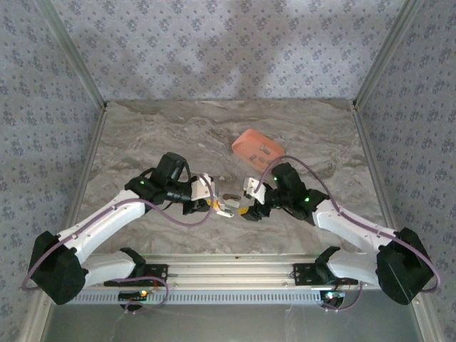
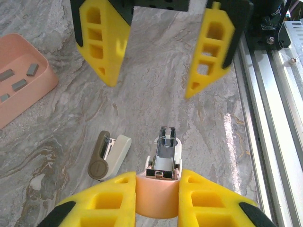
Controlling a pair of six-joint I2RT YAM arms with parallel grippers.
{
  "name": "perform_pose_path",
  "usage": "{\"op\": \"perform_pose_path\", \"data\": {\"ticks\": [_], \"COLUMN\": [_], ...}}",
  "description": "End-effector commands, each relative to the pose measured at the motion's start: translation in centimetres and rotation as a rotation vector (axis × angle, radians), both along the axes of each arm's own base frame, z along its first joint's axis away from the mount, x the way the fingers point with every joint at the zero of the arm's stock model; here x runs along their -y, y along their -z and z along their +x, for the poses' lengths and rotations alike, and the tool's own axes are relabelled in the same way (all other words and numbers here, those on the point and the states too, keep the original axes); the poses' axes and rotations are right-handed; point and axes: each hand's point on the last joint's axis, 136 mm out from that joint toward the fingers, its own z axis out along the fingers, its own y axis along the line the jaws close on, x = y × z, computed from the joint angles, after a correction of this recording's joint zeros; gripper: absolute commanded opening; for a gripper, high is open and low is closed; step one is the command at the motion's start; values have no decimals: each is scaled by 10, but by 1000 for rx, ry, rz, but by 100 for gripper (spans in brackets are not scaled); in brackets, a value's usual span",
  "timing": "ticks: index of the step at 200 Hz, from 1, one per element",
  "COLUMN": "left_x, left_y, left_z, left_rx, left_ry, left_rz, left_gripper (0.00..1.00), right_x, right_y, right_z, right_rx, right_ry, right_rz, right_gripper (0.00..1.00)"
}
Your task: Load the staples into the stapler
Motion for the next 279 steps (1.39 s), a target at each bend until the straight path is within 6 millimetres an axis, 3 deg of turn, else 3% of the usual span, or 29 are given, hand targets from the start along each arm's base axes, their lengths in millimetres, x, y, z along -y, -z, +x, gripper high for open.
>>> {"op": "perform_pose_path", "data": {"ticks": [1, 56, 112, 137, 177, 195, 215, 248, 279], "left_x": [5, 8, 12, 14, 14, 14, 8, -3, -4], "left_y": [-18, -22, -25, -28, -27, -30, -32, -13, 0], "left_z": [2, 1, -2, -2, 5, 21, 48, 76, 83], "left_rx": [32, 30, 21, 19, 19, 8, -26, -130, -207], "left_ry": [19, 33, 48, 50, 11, -104, -298, -556, -660], "left_rz": [-41, -68, -100, -120, -119, -122, -118, -101, -147], "left_gripper": [20, 20, 20, 21, 25, 51, 70, 78, 79], "right_x": [-18, -53, -67, -70, -64, -54, -35, 26, 92], "right_y": [-19, -13, -10, -9, -8, -6, -1, 27, 47], "right_z": [4, -3, -6, -8, -4, 5, 27, 77, 91], "right_rx": [35, 5, -43, -58, -69, -72, -108, -241, -312], "right_ry": [15, -60, -101, -115, -83, -12, 181, 750, 1223], "right_rz": [54, 66, 101, 109, 115, 122, 122, 38, -25], "right_gripper": [67, 69, 65, 54, 21, 20, 19, 16, 13]}}
